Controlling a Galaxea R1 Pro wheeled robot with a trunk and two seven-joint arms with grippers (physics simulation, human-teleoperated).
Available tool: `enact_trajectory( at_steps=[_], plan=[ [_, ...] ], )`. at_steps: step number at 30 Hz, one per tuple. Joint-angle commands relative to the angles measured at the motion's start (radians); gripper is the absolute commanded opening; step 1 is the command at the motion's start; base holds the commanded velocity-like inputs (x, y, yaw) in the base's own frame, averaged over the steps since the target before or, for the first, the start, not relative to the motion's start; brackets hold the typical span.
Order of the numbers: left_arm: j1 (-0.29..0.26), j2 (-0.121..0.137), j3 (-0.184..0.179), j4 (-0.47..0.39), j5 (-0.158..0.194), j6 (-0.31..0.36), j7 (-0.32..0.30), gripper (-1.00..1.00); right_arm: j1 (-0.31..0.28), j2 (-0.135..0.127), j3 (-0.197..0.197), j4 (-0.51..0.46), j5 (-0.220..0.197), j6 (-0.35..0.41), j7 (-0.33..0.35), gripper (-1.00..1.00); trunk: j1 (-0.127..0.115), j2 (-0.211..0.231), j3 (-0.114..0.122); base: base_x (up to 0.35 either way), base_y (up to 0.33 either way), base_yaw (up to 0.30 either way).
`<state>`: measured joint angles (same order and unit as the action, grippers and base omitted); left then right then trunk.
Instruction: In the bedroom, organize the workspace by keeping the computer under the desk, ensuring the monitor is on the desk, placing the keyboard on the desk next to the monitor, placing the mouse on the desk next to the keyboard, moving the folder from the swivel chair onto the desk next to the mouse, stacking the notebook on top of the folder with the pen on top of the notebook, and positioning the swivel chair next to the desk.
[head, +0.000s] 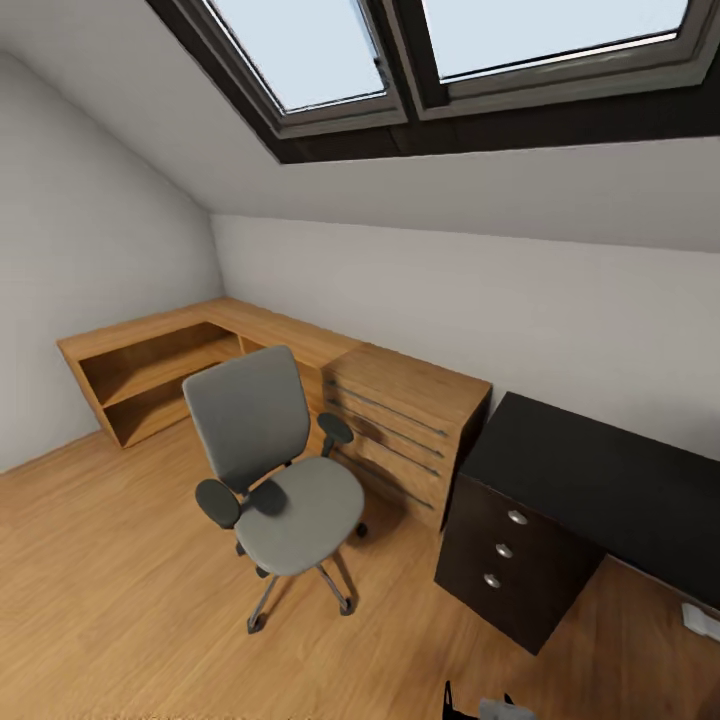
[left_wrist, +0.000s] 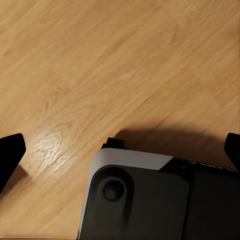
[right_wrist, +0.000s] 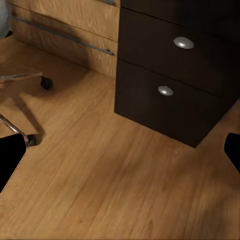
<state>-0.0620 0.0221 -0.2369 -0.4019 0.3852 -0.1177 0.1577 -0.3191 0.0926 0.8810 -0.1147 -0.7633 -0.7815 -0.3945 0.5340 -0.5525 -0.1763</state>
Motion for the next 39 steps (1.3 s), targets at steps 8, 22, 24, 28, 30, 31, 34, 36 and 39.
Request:
enact_trajectory(
  at_steps=[8, 22, 24, 28, 30, 31, 34, 36, 39],
  plan=[
    [-0.001, 0.002, -0.007, 0.000, 0.009, -0.003, 0.006, 1.00, -0.001, 0.001, 0.009, 0.000, -0.002, 0.000, -0.009, 1.00, 0.000, -0.001, -0.002, 0.000, 0.000, 0.300],
    [-0.001, 0.002, -0.007, 0.000, 0.009, -0.003, 0.006, 1.00, -0.001, 0.001, 0.009, 0.000, -0.002, -0.001, -0.009, 1.00, 0.000, -0.001, -0.002, -0.114, 0.000, 0.300],
    [-0.001, 0.002, -0.007, 0.000, 0.009, -0.002, 0.006, 1.00, -0.001, 0.001, 0.009, 0.000, -0.002, -0.001, -0.009, 1.00, 0.000, -0.001, -0.002, -0.279, 0.000, 0.300],
    [-0.001, 0.001, -0.007, 0.000, 0.008, -0.002, 0.006, 1.00, -0.001, 0.001, 0.009, 0.000, -0.002, -0.001, -0.009, 1.00, 0.000, -0.001, -0.002, -0.176, 0.000, 0.300],
    [-0.001, 0.001, -0.008, 0.000, 0.008, -0.002, 0.006, 1.00, -0.001, 0.001, 0.009, 0.000, -0.002, -0.001, -0.009, 1.00, 0.000, -0.001, -0.002, -0.076, 0.000, 0.300],
    [-0.001, 0.001, -0.008, 0.000, 0.008, -0.002, 0.006, 1.00, -0.001, 0.001, 0.009, 0.000, -0.002, -0.001, -0.009, 1.00, 0.000, -0.001, -0.002, -0.028, 0.000, 0.298],
    [-0.001, 0.001, -0.008, 0.000, 0.008, -0.002, 0.006, 1.00, 0.000, 0.001, 0.009, 0.000, -0.002, -0.001, -0.009, 1.00, 0.000, -0.001, -0.002, -0.014, 0.000, 0.296],
    [0.000, 0.001, -0.008, 0.000, 0.008, -0.003, 0.006, 1.00, 0.000, 0.001, 0.009, 0.000, -0.002, -0.001, -0.009, 1.00, 0.000, -0.001, -0.002, -0.007, 0.000, 0.295],
    [-0.001, 0.001, -0.008, 0.000, 0.008, -0.003, 0.006, 1.00, -0.001, 0.001, 0.009, 0.000, -0.002, -0.001, -0.009, 1.00, 0.000, -0.001, -0.002, -0.004, 0.000, 0.294]
  ],
)
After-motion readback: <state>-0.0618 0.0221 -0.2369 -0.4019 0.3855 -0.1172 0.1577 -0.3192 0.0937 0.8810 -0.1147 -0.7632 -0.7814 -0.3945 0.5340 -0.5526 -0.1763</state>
